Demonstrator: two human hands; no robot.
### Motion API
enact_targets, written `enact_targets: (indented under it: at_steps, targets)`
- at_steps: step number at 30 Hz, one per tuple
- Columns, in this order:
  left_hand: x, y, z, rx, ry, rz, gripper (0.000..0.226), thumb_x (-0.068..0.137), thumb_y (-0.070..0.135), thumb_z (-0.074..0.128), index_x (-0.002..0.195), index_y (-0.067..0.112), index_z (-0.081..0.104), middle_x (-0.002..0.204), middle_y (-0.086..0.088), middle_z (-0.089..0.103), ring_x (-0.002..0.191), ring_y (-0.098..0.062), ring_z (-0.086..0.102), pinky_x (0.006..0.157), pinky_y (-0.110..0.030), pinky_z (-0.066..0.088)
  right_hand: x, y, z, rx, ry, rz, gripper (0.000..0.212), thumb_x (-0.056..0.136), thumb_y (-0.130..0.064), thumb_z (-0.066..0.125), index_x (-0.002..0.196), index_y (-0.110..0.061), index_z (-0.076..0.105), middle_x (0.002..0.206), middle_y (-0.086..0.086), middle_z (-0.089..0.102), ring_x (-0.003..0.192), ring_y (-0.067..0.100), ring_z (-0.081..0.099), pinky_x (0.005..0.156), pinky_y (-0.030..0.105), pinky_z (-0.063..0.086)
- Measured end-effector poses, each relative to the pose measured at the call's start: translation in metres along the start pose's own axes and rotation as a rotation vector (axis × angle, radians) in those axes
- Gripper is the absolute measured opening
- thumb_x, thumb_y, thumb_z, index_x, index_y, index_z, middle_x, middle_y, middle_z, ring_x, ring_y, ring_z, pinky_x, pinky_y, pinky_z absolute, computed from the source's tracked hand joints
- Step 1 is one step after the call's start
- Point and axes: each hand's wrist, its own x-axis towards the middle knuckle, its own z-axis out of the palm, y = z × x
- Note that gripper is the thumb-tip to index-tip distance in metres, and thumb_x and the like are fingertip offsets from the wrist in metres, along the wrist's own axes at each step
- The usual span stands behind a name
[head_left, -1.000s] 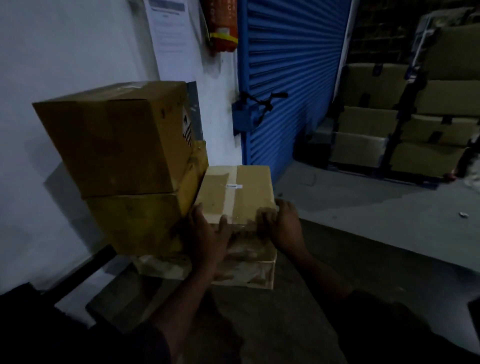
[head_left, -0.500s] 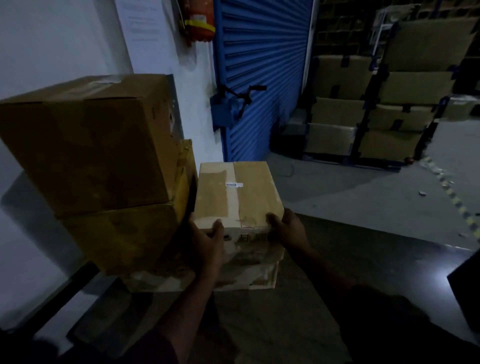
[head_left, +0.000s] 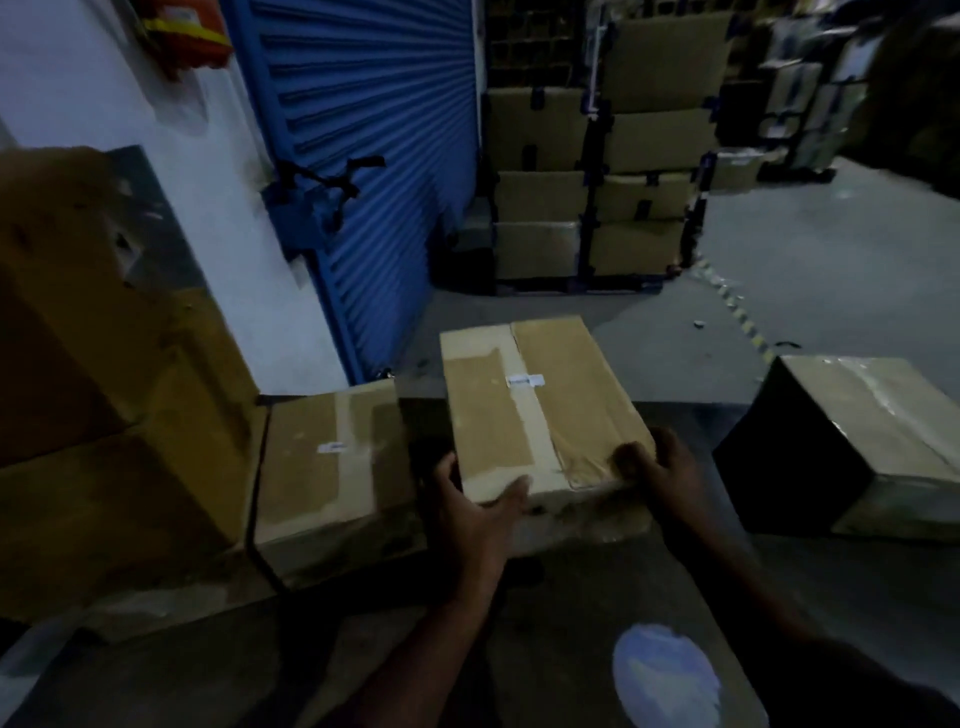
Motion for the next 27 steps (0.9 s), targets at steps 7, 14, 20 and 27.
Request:
enact_targets:
  at_steps: [7, 14, 20, 27]
  targets:
    - [-0.097, -0.051, 0.083, 0.056, -0.113, -0.166, 0.099, 0.04, 0.062, 0.089, 0.12, 0.034, 0.039, 0.121, -0.004, 0.053, 0.106, -0.023, 0.06, 0.086, -0.046, 0.056, -0.026, 0.107, -0.092, -0.017, -0.006, 0.198, 0.035, 0.09, -0.03, 0.065, 0.122, -0.019, 0.06, 0.109, 0.007, 0.067, 0.092, 0.02, 0.066, 0.078, 0.039, 0.055]
    - [-0.182, -0.06, 0.101, 0.187, -0.317, -0.391, 0.062, 0.07, 0.025, 0.089, 0.107, 0.01, 0.041, 0.1, -0.006, 0.053, 0.092, -0.023, 0.054, 0.076, -0.031, 0.041, -0.017, 0.134, -0.145, -0.193, -0.02, 0.173, 0.029, 0.09, -0.023, 0.064, 0.119, -0.028, 0.058, 0.107, 0.001, 0.067, 0.094, 0.018, 0.066, 0.086, 0.048, 0.056]
    - [-0.205, -0.045, 0.121, 0.213, -0.833, -0.478, 0.024, 0.088, 0.021, 0.075, 0.08, 0.009, 0.056, 0.068, -0.002, 0.064, 0.056, -0.007, 0.061, 0.055, -0.02, 0.051, 0.0, 0.15, -0.137, -0.892, -0.148, -0.13, 0.041, 0.092, -0.031, 0.055, 0.133, -0.027, 0.055, 0.147, -0.002, 0.046, 0.138, 0.025, 0.036, 0.113, 0.057, 0.014]
    - [-0.129, -0.015, 0.123, 0.401, -0.796, -0.036, 0.027, 0.089, 0.041, 0.07, 0.073, 0.02, 0.066, 0.068, 0.004, 0.071, 0.064, -0.013, 0.069, 0.071, -0.031, 0.059, -0.051, 0.138, -0.077, -0.655, -0.08, -0.308, 0.046, 0.073, -0.04, 0.046, 0.1, -0.014, 0.071, 0.112, 0.006, 0.067, 0.1, 0.029, 0.056, 0.086, 0.041, 0.048]
